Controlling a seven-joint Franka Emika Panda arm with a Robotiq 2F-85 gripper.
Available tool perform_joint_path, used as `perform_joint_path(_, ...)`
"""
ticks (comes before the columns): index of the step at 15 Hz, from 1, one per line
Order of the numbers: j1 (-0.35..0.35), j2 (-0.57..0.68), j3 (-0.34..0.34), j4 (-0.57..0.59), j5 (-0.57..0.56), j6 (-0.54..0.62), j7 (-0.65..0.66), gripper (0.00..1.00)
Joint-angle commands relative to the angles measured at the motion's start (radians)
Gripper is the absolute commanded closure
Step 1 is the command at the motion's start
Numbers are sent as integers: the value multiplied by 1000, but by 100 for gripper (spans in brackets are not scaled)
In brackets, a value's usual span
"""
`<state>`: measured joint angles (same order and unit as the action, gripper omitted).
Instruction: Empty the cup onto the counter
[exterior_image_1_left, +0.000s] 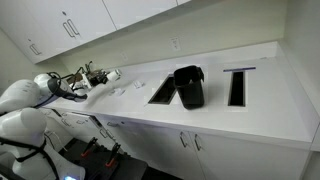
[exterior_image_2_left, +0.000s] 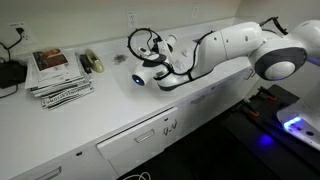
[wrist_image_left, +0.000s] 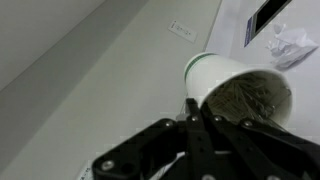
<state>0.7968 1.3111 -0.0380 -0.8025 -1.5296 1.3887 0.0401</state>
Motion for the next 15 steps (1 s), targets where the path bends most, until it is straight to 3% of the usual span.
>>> perform_joint_path(1,11,28,-23,46,-21,-7,-54,99)
perform_joint_path(15,5,28,0,72,-23,3,-66,99)
